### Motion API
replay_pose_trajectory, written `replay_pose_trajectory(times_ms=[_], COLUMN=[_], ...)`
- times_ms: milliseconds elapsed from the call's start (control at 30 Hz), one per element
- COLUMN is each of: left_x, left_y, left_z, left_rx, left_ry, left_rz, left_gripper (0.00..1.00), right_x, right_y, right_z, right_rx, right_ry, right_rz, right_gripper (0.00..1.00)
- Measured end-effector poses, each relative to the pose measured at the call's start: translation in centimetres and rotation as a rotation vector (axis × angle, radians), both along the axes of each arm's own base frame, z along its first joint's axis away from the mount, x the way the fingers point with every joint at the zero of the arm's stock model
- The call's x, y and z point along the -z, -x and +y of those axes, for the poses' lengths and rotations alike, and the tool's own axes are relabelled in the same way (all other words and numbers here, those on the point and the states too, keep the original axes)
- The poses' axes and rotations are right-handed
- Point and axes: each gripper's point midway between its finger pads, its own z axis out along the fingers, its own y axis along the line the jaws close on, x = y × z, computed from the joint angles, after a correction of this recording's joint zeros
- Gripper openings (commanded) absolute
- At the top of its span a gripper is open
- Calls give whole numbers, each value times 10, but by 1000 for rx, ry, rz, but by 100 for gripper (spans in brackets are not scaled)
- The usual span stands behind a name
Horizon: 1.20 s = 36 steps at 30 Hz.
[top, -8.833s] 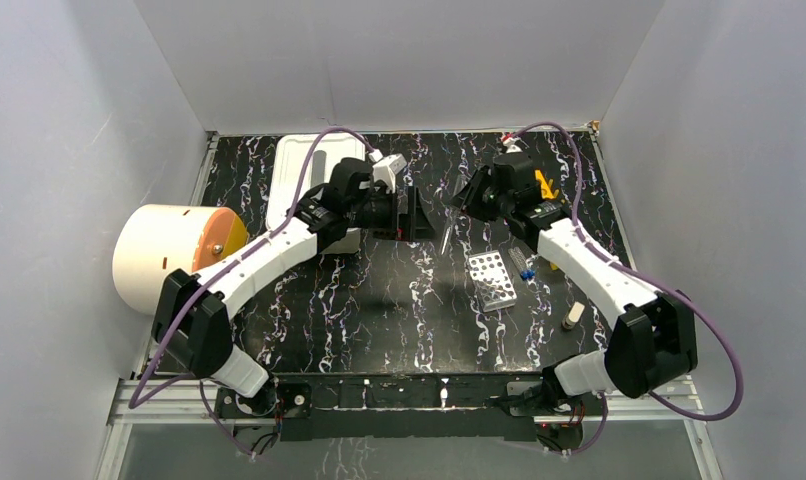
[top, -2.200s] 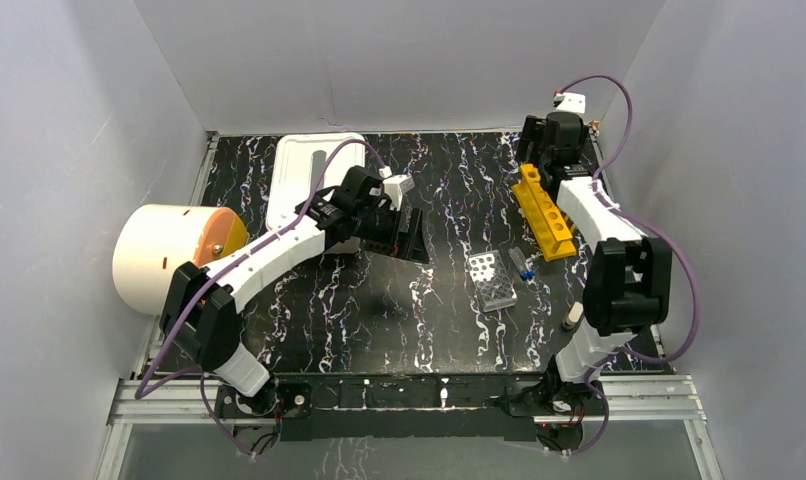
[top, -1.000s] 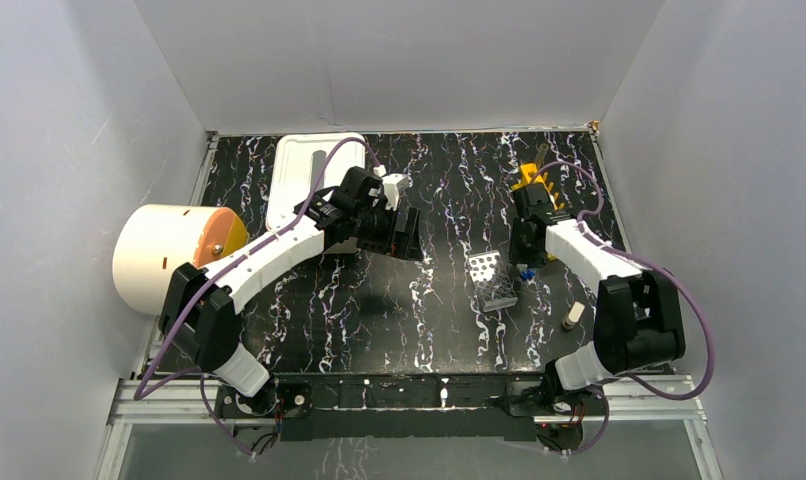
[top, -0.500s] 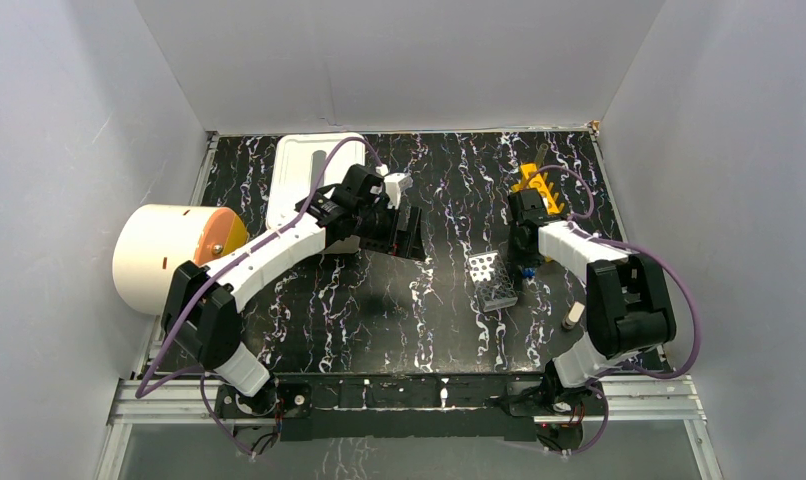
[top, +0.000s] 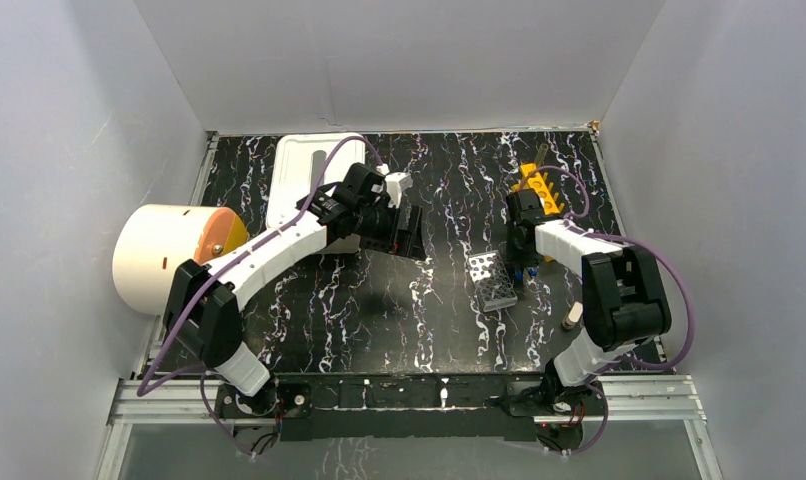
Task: Organize the chemistry lab equipment
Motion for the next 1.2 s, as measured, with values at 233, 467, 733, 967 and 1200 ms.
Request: replay_pose_trajectory(times_ms=[233, 467, 733, 967, 1200], left_x=[1, -1, -33, -48, -40], left_y=[-1, -3, -25, -40, -42], left_z=[-1, -2, -19, -37, -63], left_rx=[-2, -13, -81, -147, -187], left_ry=[-1, 1, 99, 226, 326], left_rz=[3, 5, -55, -76, -130], left_gripper=[98, 98, 98, 98, 96], right_x=[1, 0, -42, -136, -179], right_y=[-9, -19, -33, -55, -42], right_z=[3, 8, 13, 36, 72], right_rx=[-23, -51, -20, 48, 180], right_ry=[-7, -21, -69, -268, -608], right_rz=[-26, -58, -190, -435, -462], right_gripper=[25, 14, 14, 14, 14])
